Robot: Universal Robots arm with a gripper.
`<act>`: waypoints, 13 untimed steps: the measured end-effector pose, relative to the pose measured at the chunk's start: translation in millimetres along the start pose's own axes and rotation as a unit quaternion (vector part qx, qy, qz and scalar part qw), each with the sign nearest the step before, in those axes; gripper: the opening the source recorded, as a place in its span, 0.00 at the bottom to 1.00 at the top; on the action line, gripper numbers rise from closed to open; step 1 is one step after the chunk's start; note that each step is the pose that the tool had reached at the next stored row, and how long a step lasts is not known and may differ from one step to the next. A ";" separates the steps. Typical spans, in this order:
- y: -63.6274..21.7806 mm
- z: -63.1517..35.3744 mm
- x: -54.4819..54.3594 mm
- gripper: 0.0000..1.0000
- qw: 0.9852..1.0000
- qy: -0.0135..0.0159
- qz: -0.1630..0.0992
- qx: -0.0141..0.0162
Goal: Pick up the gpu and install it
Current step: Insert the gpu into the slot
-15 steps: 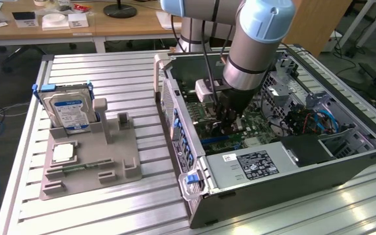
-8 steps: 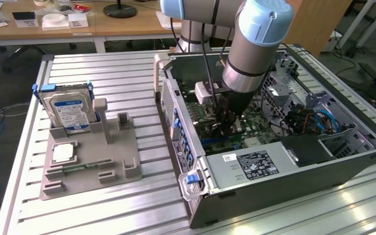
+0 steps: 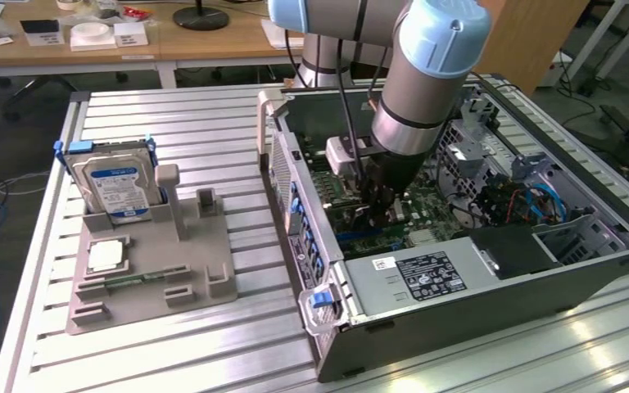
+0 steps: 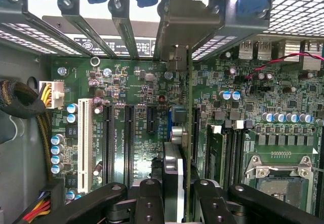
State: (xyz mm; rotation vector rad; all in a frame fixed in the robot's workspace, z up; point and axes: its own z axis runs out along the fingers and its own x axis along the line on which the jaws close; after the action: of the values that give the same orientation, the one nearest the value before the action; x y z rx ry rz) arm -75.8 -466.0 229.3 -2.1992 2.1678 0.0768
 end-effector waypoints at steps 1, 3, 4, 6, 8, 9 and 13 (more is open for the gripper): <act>0.0 0.0 0.0 0.28 1.000 0.000 0.000 0.000; 0.0 -0.1 0.1 0.28 1.000 0.000 0.000 0.000; 0.0 -0.1 0.3 0.28 1.000 0.000 0.000 0.000; 0.0 -0.1 0.7 0.28 1.000 0.000 0.000 0.000; 0.0 -0.1 0.8 0.28 1.000 0.000 0.000 0.000; 0.0 -0.1 0.8 0.28 1.000 0.000 0.000 0.000; 0.1 -1.2 0.9 0.28 1.000 0.000 0.000 0.000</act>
State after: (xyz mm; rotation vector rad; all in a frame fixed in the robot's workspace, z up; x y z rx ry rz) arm -75.9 -467.0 230.4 -2.1996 2.1682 0.0765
